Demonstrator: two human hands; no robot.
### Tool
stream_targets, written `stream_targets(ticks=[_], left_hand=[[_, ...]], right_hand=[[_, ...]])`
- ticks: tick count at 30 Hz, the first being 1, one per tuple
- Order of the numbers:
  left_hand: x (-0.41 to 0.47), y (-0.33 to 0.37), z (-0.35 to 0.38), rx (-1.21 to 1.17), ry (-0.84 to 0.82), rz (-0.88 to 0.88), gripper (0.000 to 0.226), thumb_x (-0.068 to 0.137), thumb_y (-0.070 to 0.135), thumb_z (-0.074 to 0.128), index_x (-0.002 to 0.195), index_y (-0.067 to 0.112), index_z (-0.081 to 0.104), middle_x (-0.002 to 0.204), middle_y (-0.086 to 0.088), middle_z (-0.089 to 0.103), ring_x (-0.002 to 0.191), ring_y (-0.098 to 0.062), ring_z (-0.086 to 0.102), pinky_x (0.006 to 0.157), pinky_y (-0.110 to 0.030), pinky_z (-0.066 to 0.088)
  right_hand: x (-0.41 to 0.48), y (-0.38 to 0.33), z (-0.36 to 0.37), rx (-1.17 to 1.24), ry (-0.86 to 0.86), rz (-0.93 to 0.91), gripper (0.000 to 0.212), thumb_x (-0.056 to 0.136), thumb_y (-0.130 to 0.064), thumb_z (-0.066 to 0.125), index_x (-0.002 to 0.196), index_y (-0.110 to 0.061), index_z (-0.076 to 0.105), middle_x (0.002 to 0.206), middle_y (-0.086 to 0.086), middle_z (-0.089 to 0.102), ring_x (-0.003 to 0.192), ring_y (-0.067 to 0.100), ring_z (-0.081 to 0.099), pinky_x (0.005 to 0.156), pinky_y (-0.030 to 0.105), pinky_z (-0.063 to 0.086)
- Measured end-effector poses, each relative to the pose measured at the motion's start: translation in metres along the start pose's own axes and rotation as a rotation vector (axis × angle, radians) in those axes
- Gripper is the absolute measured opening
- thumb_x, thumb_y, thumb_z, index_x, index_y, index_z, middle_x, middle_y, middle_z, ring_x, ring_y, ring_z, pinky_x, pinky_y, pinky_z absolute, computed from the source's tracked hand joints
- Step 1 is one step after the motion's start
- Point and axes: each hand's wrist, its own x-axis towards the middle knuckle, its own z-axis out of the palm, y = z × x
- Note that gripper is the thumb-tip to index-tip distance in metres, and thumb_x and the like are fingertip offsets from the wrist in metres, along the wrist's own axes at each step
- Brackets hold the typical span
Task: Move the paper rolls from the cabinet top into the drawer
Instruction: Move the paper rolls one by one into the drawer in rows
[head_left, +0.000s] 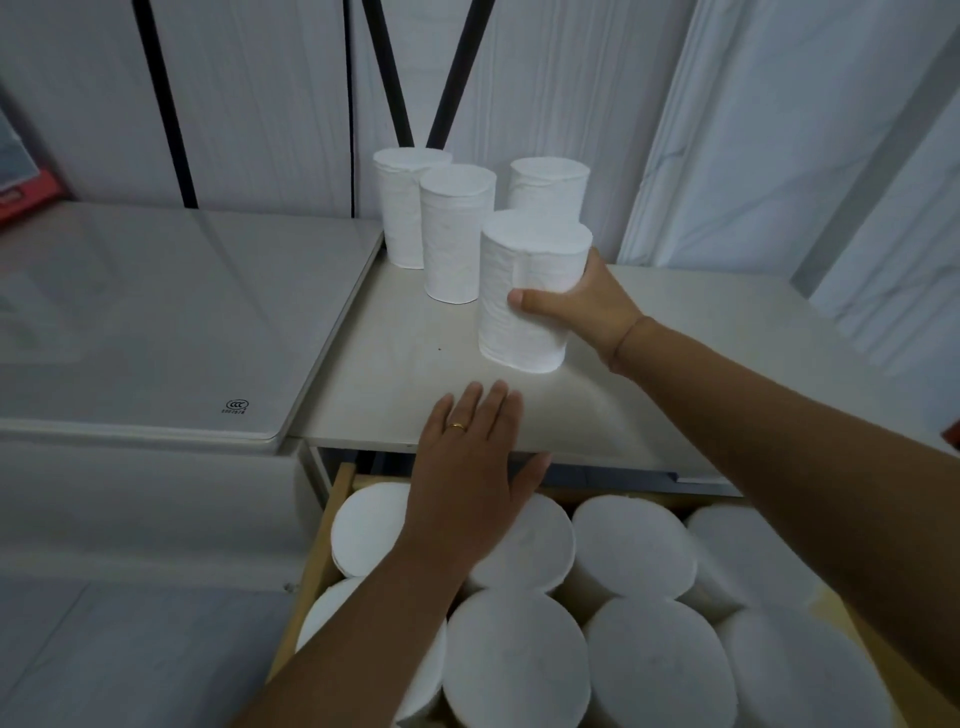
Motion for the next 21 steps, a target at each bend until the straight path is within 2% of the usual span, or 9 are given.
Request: stream_targets(ticks=[4, 8, 10, 13, 16, 18, 21], left_hand=[[0.0, -0.002, 0.001, -0.011, 0.008, -0.003, 0.068, 0.092, 0.058, 0.024, 0.14, 0.014, 0.04, 0.146, -0.005, 0.043, 0.136, -0.024, 0.036, 0.114, -0.04, 0.018], [0.0, -0.003, 0.004, 0.011, 0.014, -0.003, 0.067, 0.094, 0.059, 0.024, 0.143, 0.016, 0.037, 0.149, -0.004, 0.039, 0.138, -0.022, 0.032, 0.114, -0.039, 0.013], [0.0, -0.003, 0.005, 0.011, 0.018, -0.015, 0.066, 0.093, 0.058, 0.024, 0.143, 0.018, 0.036, 0.15, -0.002, 0.037, 0.139, -0.021, 0.03, 0.114, -0.038, 0.012], [-0.003, 0.002, 0.003, -0.019, -0.004, -0.067, 0.067, 0.094, 0.059, 0.015, 0.146, 0.02, 0.031, 0.154, 0.0, 0.029, 0.143, -0.018, 0.018, 0.115, -0.035, 0.003], [-0.004, 0.03, -0.005, -0.17, -0.058, -0.088, 0.078, 0.085, 0.062, 0.009, 0.148, 0.019, 0.026, 0.157, 0.0, 0.019, 0.145, -0.014, 0.004, 0.115, -0.032, -0.006], [-0.003, 0.064, -0.011, -0.313, -0.111, -0.022, 0.078, 0.084, 0.064, 0.013, 0.148, 0.02, 0.022, 0.158, 0.003, 0.014, 0.144, -0.009, -0.001, 0.114, -0.029, -0.007], [-0.001, 0.132, -0.021, -0.641, -0.246, 0.086, 0.077, 0.085, 0.07, 0.025, 0.148, 0.028, 0.016, 0.157, 0.01, 0.011, 0.139, 0.0, -0.002, 0.115, -0.03, -0.002]], right_hand=[[-0.053, -0.005, -0.032, -0.014, -0.099, -0.039, 0.084, 0.065, -0.026, 0.084, 0.138, -0.019, 0.043, 0.13, 0.0, 0.06, 0.118, 0.017, 0.058, 0.101, 0.037, 0.048], [-0.117, -0.004, -0.081, -0.024, -0.131, 0.007, 0.076, 0.066, -0.027, 0.079, 0.135, -0.026, 0.047, 0.124, -0.009, 0.064, 0.112, 0.009, 0.061, 0.09, 0.023, 0.052], [-0.151, 0.0, -0.114, -0.015, -0.135, 0.042, 0.07, 0.066, -0.026, 0.079, 0.13, -0.031, 0.05, 0.121, -0.011, 0.066, 0.111, 0.009, 0.062, 0.088, 0.023, 0.055], [-0.201, 0.007, -0.164, 0.018, -0.145, 0.092, 0.076, 0.058, -0.028, 0.085, 0.127, -0.029, 0.054, 0.124, -0.003, 0.066, 0.114, 0.016, 0.063, 0.091, 0.033, 0.055], [-0.241, 0.014, -0.205, 0.089, -0.207, 0.129, 0.073, 0.059, -0.02, 0.086, 0.126, -0.03, 0.058, 0.125, 0.003, 0.065, 0.115, 0.021, 0.062, 0.087, 0.028, 0.055], [-0.261, 0.02, -0.223, 0.12, -0.225, 0.164, 0.07, 0.058, -0.02, 0.087, 0.121, -0.036, 0.061, 0.124, 0.0, 0.066, 0.115, 0.018, 0.062, 0.085, 0.023, 0.054], [-0.277, 0.032, -0.238, 0.152, -0.191, 0.223, 0.07, 0.064, -0.01, 0.08, 0.126, -0.033, 0.057, 0.125, 0.0, 0.065, 0.118, 0.018, 0.06, 0.087, 0.025, 0.054]])
